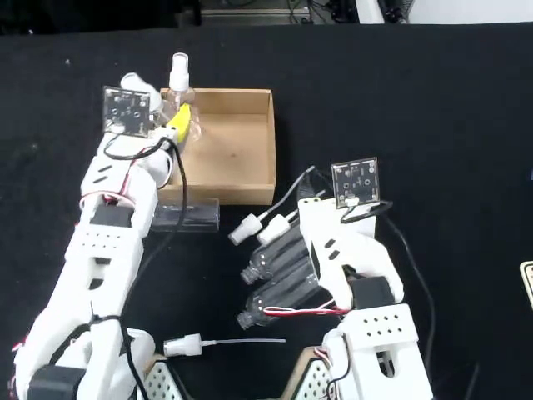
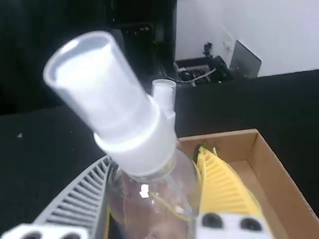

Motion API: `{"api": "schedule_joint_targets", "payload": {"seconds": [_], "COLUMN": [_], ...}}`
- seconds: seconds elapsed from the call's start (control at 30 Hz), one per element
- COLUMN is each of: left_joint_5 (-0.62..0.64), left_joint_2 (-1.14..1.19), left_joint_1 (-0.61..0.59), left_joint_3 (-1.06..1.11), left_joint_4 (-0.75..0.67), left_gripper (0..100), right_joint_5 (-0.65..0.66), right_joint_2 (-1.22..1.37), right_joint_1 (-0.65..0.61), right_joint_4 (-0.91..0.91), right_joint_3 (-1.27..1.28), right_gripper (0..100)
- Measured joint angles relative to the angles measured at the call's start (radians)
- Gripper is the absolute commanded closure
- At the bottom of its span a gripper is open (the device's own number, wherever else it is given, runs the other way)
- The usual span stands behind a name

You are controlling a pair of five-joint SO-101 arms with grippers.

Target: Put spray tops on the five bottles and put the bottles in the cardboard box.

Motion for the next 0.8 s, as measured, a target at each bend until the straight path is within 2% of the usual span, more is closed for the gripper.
{"api": "schedule_joint_targets", "payload": {"seconds": [0.47,0.67,0.8], "left_joint_5": [0.002,0.002,0.003], "left_joint_2": [0.035,0.037,0.037], "left_joint_1": [0.017,0.017,0.017], "left_joint_3": [-0.017,0.008,0.011], "left_joint_4": [-0.002,-0.137,-0.161], "left_gripper": [97,97,97], "right_joint_5": [0.000,0.000,0.000], "right_joint_2": [0.000,0.000,0.000], "right_joint_1": [0.000,0.000,0.000], "right_joint_4": [0.000,0.000,0.000], "right_joint_3": [0.000,0.000,0.000], "right_gripper": [96.6,96.6,96.6]}}
